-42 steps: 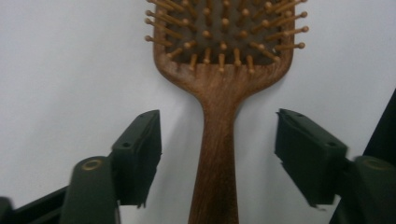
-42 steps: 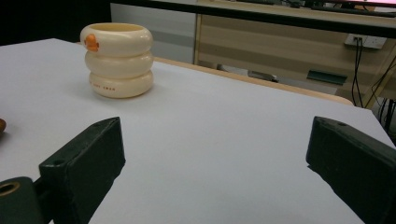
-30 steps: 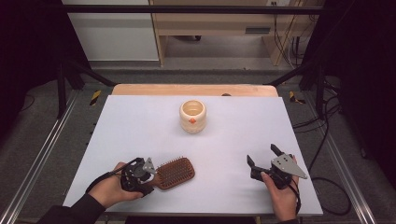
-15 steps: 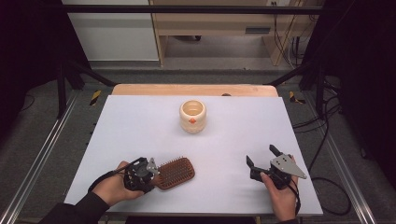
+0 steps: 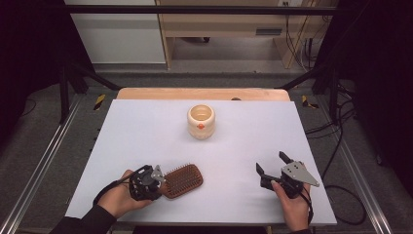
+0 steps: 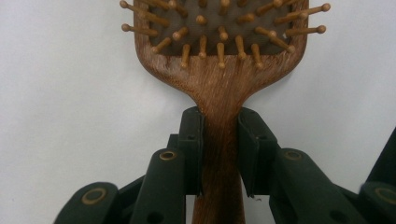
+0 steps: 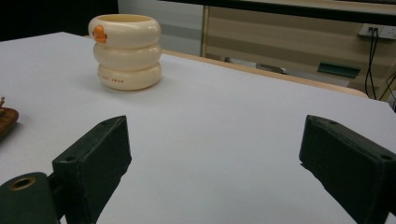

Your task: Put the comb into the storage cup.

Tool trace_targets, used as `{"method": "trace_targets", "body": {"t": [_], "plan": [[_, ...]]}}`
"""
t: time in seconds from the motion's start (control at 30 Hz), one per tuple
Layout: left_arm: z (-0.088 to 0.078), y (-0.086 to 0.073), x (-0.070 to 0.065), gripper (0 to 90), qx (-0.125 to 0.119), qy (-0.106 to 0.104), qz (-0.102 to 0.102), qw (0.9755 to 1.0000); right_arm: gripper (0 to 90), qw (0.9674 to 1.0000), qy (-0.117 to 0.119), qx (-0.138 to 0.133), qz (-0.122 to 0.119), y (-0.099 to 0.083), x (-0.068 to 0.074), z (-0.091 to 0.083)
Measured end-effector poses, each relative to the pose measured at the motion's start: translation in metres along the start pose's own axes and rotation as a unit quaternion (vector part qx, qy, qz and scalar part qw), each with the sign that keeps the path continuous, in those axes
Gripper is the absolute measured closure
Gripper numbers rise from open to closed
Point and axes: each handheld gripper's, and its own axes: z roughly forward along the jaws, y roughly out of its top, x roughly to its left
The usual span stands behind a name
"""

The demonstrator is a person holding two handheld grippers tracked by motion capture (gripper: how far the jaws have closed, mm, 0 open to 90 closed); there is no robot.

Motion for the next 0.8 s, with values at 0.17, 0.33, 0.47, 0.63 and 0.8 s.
{"method": "trace_targets", "body": {"t": [0.17, 0.33, 0.47, 0.63, 0.8], "plan": [[-0.002, -0.003, -0.001, 72.7, -0.012, 0.003, 0.004, 0.9999, 8.9, 1.0, 0.0, 0.0, 0.0, 0.0, 0.001, 0.0], [-0.009, -0.004, -0.003, 72.7, -0.038, 0.014, 0.009, 0.9991, 8.9, 1.0, -0.001, -0.004, 0.0, 0.001, 0.001, -0.001], [-0.014, -0.002, -0.003, 72.7, -0.075, 0.031, 0.013, 0.9967, 8.9, 1.0, 0.001, -0.008, 0.0, 0.002, 0.002, -0.001], [-0.02, 0.002, -0.002, 72.7, -0.15, 0.048, 0.008, 0.9874, 6.5, 0.9999, 0.005, -0.011, 0.007, 0.003, 0.002, -0.003], [-0.02, 0.007, 0.0, 72.6, -0.206, 0.075, 0.003, 0.9757, 5.9, 0.9999, 0.002, -0.013, 0.011, 0.003, 0.001, -0.003]]}}
